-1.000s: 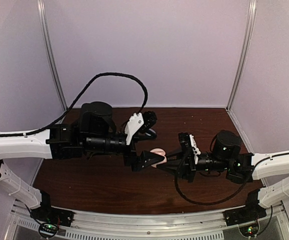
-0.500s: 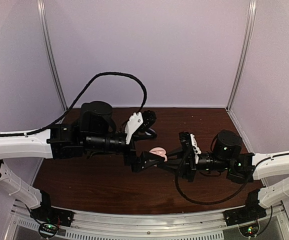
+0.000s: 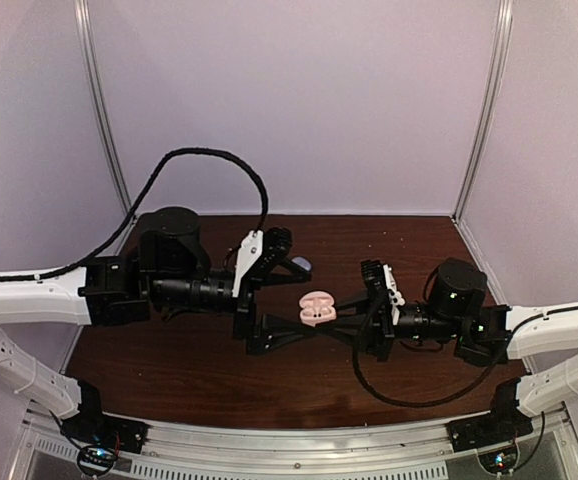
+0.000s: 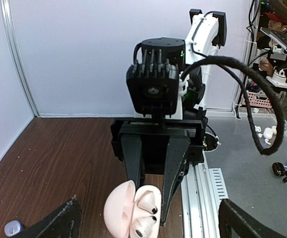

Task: Insert the wireless bluetooth earbuds into the charging case
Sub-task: Adjust the right earbud in the right side groove of the charging case, then close the charging case with the earbuds inside.

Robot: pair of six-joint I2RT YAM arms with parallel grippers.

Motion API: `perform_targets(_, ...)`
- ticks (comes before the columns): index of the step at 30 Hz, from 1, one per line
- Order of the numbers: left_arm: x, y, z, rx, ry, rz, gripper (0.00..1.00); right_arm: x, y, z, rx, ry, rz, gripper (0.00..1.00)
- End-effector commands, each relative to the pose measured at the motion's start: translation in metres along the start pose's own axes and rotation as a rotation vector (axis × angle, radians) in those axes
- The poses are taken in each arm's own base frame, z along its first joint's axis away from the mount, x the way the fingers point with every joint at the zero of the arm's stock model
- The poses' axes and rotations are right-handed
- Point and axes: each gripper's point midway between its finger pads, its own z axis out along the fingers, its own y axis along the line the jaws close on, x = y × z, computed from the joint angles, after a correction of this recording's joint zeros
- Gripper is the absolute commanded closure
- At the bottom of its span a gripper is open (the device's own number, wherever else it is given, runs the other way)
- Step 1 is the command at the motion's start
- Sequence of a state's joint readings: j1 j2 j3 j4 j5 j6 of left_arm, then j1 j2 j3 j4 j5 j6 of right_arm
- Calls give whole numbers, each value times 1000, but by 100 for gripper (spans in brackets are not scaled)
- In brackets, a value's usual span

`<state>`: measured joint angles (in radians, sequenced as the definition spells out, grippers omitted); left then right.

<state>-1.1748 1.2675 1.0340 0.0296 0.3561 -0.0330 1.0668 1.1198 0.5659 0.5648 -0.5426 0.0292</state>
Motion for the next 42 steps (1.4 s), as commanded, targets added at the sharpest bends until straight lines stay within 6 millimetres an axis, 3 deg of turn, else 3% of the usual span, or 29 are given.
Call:
perform_targets(1,0,6,6,-14,-6,24,2,-19,2,-3,-10,-47,-23,100)
perform_targets(9,11,8,14,-13,36,37,2,-20,-2,-3,9,-47,-17,100)
perform_targets(18,-3,-20,11,97,-10,108,6,-17,-11,-2,30,-43,4,100)
perform_targets(30,-15,-30,2,132,-54,166,10,-14,-19,-3,43,-44,31,100)
perform_targets(35,-18,-22,-1,75,-54,187,10,-16,-21,-5,45,-51,41,100)
perform_targets(42,-29,10,-14,-136,-73,276,8,-19,-21,-4,39,-56,66,100)
